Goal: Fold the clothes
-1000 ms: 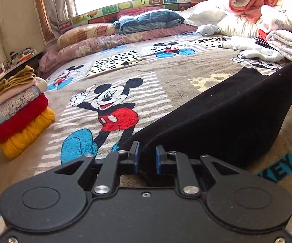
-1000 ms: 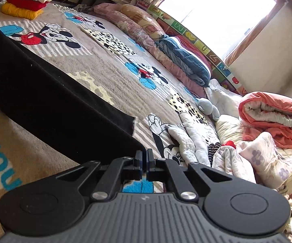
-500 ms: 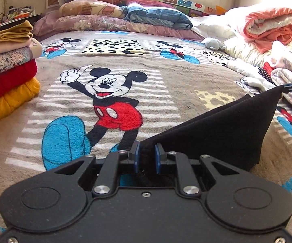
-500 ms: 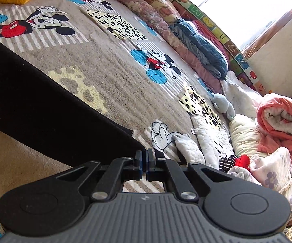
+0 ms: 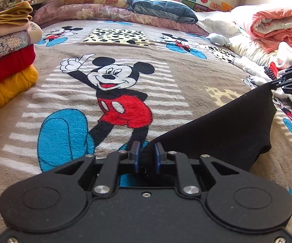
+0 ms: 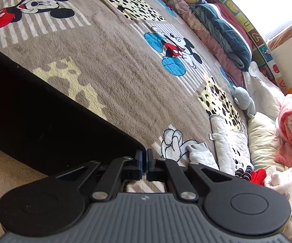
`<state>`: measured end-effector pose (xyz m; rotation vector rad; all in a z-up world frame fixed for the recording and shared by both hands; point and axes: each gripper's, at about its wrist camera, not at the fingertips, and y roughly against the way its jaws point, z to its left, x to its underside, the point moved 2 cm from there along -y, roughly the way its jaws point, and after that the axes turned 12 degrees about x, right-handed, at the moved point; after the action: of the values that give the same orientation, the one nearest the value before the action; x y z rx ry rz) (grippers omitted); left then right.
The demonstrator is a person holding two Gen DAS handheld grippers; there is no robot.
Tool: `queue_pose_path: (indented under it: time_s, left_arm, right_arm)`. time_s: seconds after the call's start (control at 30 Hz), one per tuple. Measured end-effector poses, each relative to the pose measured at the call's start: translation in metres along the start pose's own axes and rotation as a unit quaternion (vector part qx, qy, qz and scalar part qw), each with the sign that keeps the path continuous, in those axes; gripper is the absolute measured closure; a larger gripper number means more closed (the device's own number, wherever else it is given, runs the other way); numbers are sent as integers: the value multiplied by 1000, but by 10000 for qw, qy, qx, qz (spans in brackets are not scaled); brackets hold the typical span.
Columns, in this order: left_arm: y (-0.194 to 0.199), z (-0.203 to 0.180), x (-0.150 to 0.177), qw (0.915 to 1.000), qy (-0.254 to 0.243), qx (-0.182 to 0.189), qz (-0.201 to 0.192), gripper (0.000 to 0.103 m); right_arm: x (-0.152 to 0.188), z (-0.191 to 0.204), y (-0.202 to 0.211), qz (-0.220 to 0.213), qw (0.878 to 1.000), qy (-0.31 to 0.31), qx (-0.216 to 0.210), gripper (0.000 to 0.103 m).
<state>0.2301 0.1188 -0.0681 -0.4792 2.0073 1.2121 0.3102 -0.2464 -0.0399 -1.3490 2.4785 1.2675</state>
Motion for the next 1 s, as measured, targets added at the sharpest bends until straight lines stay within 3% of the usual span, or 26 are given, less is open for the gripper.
queue_pose_path:
  time_s: [0.43, 0.57, 0.6, 0.73, 0.83, 0.87, 1.0]
  left_arm:
    - [-6, 2, 1, 10000, 13, -72, 16, 88]
    - [-6, 3, 1, 10000, 55, -50, 17, 87]
    - [-6, 3, 0, 10000, 68, -54, 5, 86]
    - [2, 2, -2, 9997, 27, -181, -141, 66]
    - [19, 2, -7, 9991, 17, -217, -370, 64]
    - [24, 2, -9, 9988, 26, -224, -445, 64]
    - [42, 18, -9, 9966, 398, -163, -700, 64]
  right_arm:
    - [-7, 17, -50, 593, 9978, -67, -301, 99]
    - [2, 18, -58, 724, 9961, -498, -12, 81]
    - [5, 13, -55, 670, 9949, -751, 25, 77]
    - [15, -16, -23, 269, 9835, -1750, 368, 66]
    - [22, -15, 20, -293, 9771, -2102, 135, 64]
    - [25, -11, 35, -501, 9751, -2162, 3, 58]
    - [32, 33, 70, -779, 9736, -2091, -485, 57]
